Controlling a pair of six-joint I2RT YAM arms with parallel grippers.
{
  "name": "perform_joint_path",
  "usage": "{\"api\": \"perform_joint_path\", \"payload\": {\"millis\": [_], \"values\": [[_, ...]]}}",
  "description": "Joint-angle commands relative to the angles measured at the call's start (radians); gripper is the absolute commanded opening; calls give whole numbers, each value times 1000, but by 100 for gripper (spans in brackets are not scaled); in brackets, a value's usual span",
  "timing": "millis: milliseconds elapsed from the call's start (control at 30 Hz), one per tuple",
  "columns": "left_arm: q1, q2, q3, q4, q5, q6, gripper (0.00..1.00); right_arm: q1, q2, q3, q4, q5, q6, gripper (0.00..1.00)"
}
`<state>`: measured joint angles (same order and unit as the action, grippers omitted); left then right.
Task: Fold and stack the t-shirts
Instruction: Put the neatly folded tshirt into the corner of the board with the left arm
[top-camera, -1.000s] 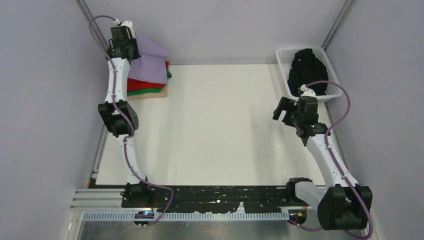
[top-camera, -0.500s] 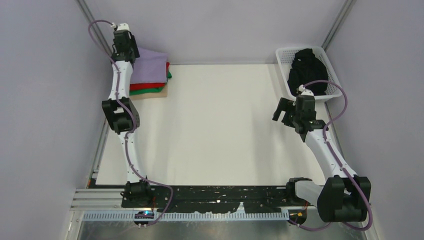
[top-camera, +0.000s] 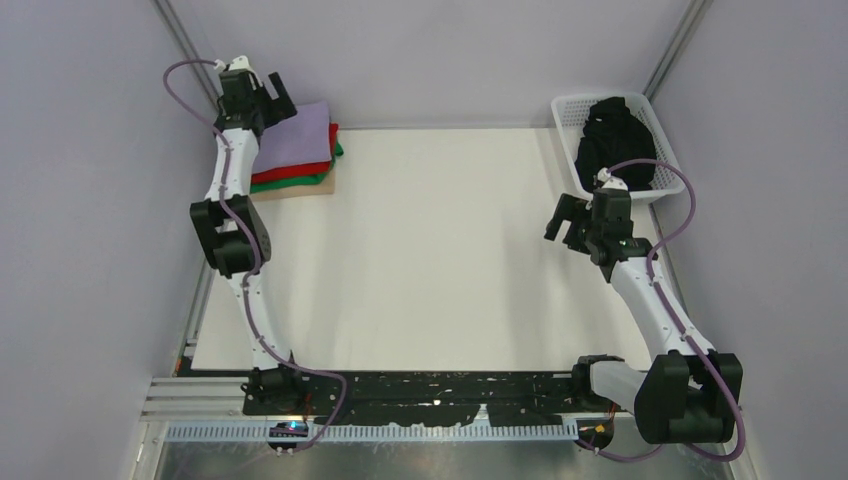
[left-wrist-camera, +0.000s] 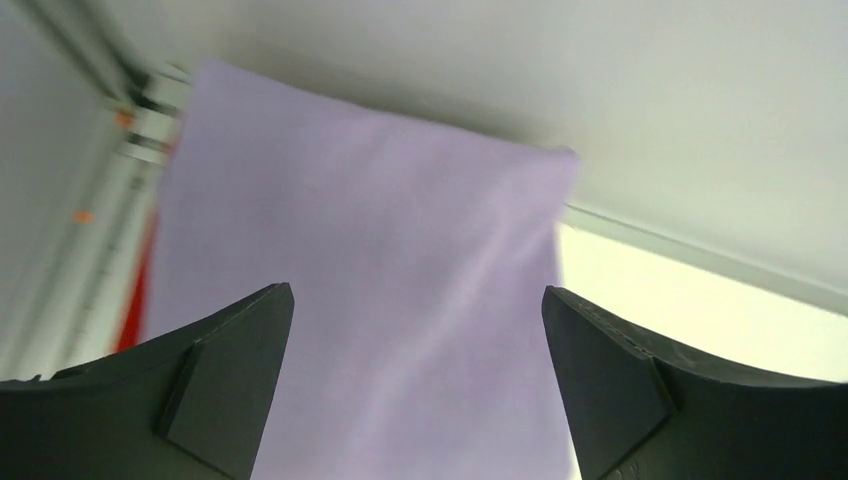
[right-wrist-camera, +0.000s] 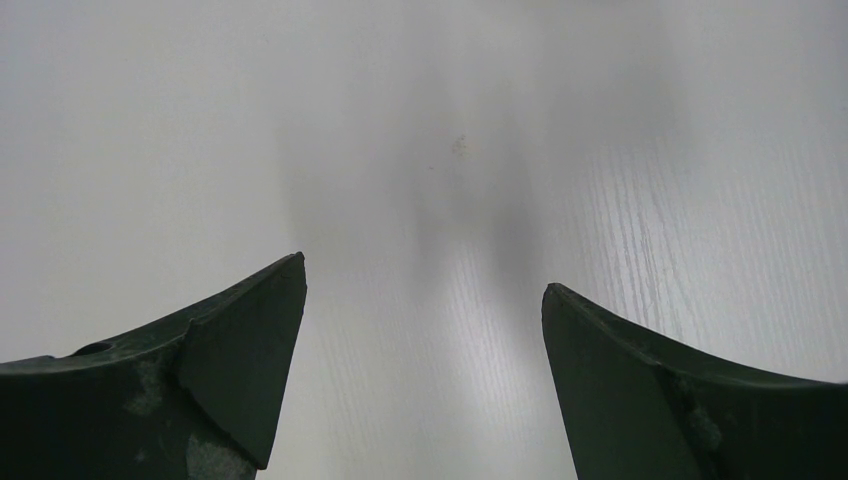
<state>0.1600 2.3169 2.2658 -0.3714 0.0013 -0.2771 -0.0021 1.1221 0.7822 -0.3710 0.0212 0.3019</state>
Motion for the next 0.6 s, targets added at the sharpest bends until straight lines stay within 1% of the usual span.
{"api": "perform_joint_path", "payload": {"millis": [0,67,133,233,433,567], "values": [[-16,-211,-202,188,314,-185,100,-3,0,30,43,-44,7,95],[-28,-248,-311,254,357,-240,100,-3,-1,27,48,-64,6,95],[-40,-251,-360,282,390,-275,100,-3,-6,20,54,-75,3,95],[-64,-214,-352,248,454,-297,99,-3,-18,10,57,-79,-5,95],[-88,-124,-318,165,451,-325,100,-3,-28,-11,63,-87,-7,95],[-92,-88,-313,64,414,-334,100,-3,-28,-14,55,-77,-12,95]]}}
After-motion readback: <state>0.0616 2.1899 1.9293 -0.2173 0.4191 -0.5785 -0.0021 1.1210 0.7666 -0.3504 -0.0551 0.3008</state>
